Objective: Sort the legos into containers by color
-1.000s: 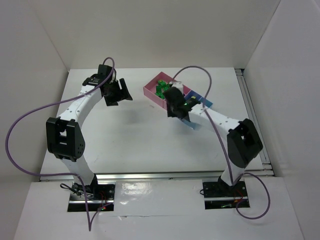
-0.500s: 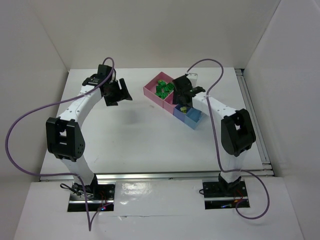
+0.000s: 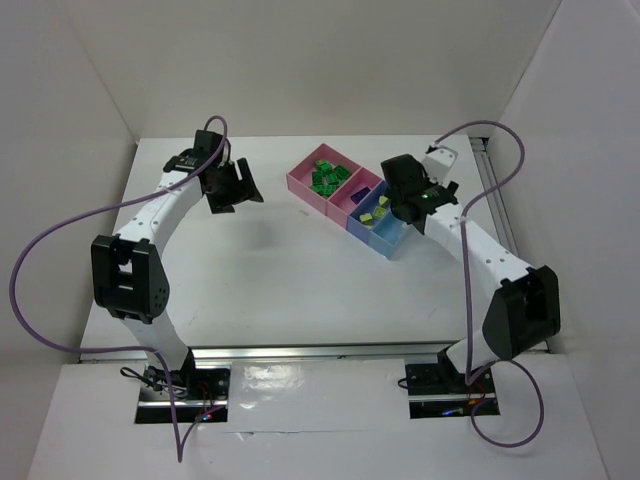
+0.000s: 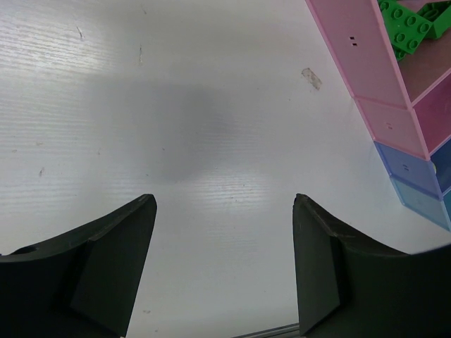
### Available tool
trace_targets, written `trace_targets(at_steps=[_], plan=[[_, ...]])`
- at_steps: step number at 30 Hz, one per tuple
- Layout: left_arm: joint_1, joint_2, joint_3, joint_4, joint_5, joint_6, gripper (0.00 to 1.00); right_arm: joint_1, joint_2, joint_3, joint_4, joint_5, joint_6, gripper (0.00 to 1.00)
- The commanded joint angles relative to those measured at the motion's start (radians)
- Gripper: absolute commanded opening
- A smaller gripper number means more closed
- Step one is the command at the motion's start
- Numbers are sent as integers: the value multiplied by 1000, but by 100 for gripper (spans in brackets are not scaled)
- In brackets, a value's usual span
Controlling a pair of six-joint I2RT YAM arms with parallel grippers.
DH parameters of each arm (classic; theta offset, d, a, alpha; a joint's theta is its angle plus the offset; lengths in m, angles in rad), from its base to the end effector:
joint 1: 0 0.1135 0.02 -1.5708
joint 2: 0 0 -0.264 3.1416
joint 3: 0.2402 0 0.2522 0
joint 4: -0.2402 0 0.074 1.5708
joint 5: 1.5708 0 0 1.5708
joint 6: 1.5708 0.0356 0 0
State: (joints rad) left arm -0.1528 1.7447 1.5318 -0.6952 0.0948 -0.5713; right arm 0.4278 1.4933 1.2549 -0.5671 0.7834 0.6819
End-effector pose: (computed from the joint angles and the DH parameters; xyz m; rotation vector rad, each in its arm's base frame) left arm 0.3801 -0.0619 0.2941 -0.4837 2.4759 -0.4193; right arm 0.3020 0.1101 0.3056 0.6101 2.0310 -0.2909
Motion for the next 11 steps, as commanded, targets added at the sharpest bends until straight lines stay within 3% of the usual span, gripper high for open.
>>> trace_targets(at_steps=[1, 6, 11], plan=[[6, -45, 7, 0, 11, 25, 82, -18, -44, -48, -50, 99, 81, 100], [6, -45, -2, 0, 11, 25, 82, -54, -68, -63, -88, 63, 74, 100], [6, -70, -12, 0, 11, 25, 83, -61, -128, -117, 6, -2, -4, 100]])
